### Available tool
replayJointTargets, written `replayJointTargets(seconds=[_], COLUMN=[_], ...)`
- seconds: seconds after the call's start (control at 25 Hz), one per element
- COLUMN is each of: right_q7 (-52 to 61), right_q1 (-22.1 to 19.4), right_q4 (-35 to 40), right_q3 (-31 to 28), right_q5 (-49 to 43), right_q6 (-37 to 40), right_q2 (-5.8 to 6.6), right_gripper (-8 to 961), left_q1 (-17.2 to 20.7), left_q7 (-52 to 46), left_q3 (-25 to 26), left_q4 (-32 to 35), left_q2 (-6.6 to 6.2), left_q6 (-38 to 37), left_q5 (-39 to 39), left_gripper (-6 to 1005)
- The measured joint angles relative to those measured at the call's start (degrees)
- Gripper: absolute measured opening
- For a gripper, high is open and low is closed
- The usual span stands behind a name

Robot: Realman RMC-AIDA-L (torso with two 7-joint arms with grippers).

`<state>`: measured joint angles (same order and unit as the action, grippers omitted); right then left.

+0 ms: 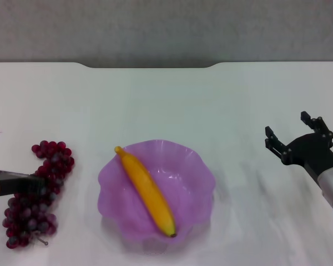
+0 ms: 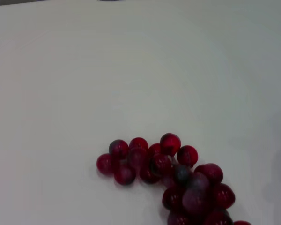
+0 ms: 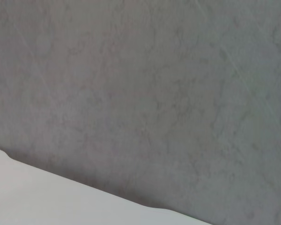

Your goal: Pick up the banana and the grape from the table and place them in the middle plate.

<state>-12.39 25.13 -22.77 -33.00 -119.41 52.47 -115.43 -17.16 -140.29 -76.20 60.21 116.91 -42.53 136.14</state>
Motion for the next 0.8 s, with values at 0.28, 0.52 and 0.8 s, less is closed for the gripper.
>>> replayJointTargets(seconds=[0.28, 0.52, 0.8], right_q7=[0.00, 0.00, 0.00], right_q1=[-0.02, -0.08, -0.09], right_q4=[0.00, 0.00, 0.00], right_q3=[0.09, 0.11, 0.20], right_q5=[0.10, 0.06, 0.23], right_q6=[0.00, 0.00, 0.00], right_q2=[-0.06, -0.06, -0.06], right_gripper=[889, 889, 889], left_q1=[1.03, 2.55, 6.03], left_q7=[1.68, 5.60, 11.00], left_q3=[0.10, 0.19, 0.41], left_q4=[0.36, 0.99, 4.45], left_q2=[-0.10, -0.11, -0.11], left_q6=[0.68, 2.29, 3.48], left_q5=[-3.15, -9.09, -17.05], left_gripper=[115, 108, 66])
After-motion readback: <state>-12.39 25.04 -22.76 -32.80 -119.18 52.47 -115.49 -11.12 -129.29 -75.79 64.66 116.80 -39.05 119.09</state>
